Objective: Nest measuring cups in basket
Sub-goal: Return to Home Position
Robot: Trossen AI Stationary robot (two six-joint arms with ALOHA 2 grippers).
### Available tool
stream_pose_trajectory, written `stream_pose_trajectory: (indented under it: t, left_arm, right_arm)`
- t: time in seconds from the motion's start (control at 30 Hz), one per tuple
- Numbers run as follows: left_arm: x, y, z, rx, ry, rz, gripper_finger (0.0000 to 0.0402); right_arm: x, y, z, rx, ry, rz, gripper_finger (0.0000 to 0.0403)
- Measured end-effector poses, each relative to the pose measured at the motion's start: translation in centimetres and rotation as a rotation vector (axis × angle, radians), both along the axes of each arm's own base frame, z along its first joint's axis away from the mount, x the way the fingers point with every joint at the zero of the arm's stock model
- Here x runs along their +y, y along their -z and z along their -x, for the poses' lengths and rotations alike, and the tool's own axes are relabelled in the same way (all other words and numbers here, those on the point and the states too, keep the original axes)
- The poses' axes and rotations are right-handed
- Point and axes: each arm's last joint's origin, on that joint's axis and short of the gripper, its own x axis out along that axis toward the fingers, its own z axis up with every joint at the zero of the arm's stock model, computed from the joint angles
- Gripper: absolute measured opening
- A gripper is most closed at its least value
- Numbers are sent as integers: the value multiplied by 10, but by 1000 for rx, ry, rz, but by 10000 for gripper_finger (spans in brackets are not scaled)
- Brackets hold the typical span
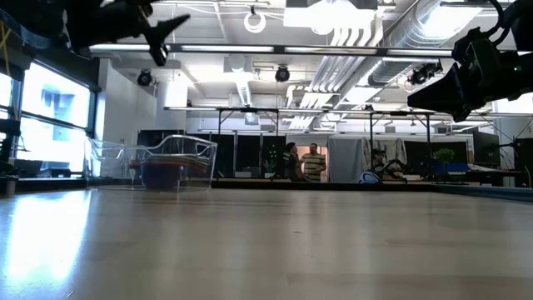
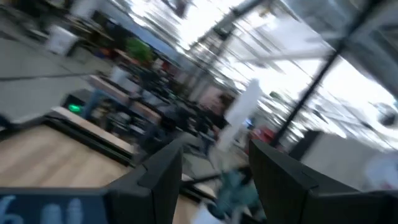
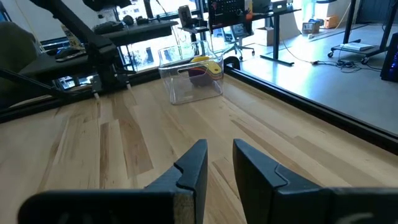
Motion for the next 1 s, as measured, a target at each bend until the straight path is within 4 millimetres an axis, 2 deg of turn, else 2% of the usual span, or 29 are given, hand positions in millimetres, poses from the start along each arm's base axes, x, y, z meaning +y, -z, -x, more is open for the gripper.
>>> stream_pose_trajectory:
  t: [0.1,0.3,0.5,0.7,1.0]
  left_arm:
    - [-15,0,7,-5,81,-31,172]
    - [-41,38,23,-27,60,-2,172]
    - [-61,58,32,-81,66,-47,172]
    - [-75,71,38,-115,103,-90,172]
    - [-86,85,35,-15,142,-175,172]
  right_arm:
    - [0,0,0,-1,0,-2,69]
    - [0,0,0,-1,0,-2,69]
    - [0,0,0,-1,0,-1,69]
    - [0,0,0,-1,0,-1,69]
    - [0,0,0,0,0,-1,69]
